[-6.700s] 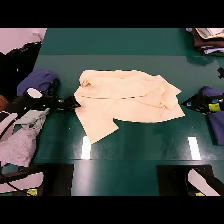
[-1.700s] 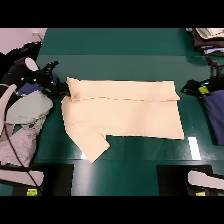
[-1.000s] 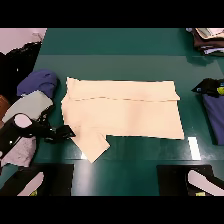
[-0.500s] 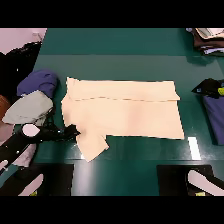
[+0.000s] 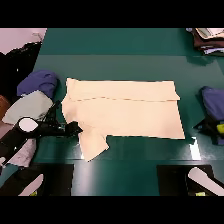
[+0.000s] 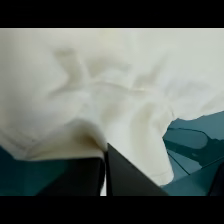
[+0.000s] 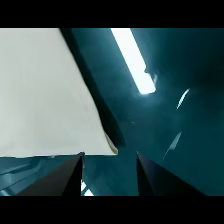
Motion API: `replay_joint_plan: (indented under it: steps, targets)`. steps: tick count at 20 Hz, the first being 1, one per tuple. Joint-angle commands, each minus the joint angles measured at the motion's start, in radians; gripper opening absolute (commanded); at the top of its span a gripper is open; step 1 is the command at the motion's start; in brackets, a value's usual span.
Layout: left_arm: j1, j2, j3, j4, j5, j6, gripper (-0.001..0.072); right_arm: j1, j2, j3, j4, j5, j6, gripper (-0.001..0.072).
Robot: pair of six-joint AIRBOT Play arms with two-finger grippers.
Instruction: Fold the shirts.
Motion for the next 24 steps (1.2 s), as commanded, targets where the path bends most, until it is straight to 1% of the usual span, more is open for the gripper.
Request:
replay_joint_plan:
  steps: [1, 4, 7, 9, 10, 11, 12, 13, 16, 18, 20, 22, 24]
  targets:
    - [-0.001, 0.001, 0.02, -0.001, 0.001, 0.014, 0.0025, -0.064, -0.037, -0.169, 0.078, -0.083, -0.063, 0.0384]
    - [-0.001, 0.001, 0.02, 0.002, 0.001, 0.014, 0.0024, 0.017, -0.092, -0.193, 0.083, -0.129, -0.065, 0.0384]
    - [-0.001, 0.001, 0.02, 0.002, -0.002, 0.014, 0.0024, 0.107, -0.124, -0.169, 0.082, -0.158, -0.064, 0.0375]
    - [-0.001, 0.001, 0.02, 0.006, -0.005, 0.014, 0.0025, 0.143, -0.124, -0.144, 0.082, -0.175, -0.062, 0.0304]
    - [-0.001, 0.001, 0.02, 0.013, -0.013, 0.013, 0.0024, 0.155, -0.124, -0.131, 0.08, -0.174, -0.061, 0.03]
    - [-0.001, 0.001, 0.02, 0.02, -0.026, 0.013, 0.0024, 0.159, -0.124, -0.122, 0.079, -0.166, -0.061, 0.0193]
    - [-0.001, 0.001, 0.02, 0.03, -0.046, 0.013, 0.0024, 0.159, -0.124, -0.116, 0.079, -0.149, -0.061, 0.0052]
    - [-0.001, 0.001, 0.021, 0.047, -0.074, 0.011, 0.0023, 0.159, -0.124, -0.108, 0.077, -0.124, -0.064, 0.0015]
    - [-0.001, 0.006, 0.049, 0.146, -0.205, -0.024, 0.0022, 0.159, -0.084, -0.08, 0.029, -0.043, -0.064, 0.0014]
    - [-0.002, 0.064, 0.052, 0.17, -0.271, -0.049, 0.0022, 0.158, -0.008, -0.064, -0.032, 0.017, -0.06, 0.0014]
    - [-0.002, 0.165, 0.052, 0.229, -0.346, -0.124, 0.0022, 0.157, 0.085, -0.055, -0.138, 0.073, -0.041, 0.0014]
    - [-0.001, 0.269, 0.053, 0.245, -0.442, -0.19, 0.0023, 0.156, 0.179, -0.055, -0.222, 0.124, -0.01, 0.0014]
    - [-0.001, 0.32, 0.085, 0.231, -0.506, -0.231, 0.0023, 0.158, 0.256, -0.049, -0.203, 0.15, -0.001, 0.0013]
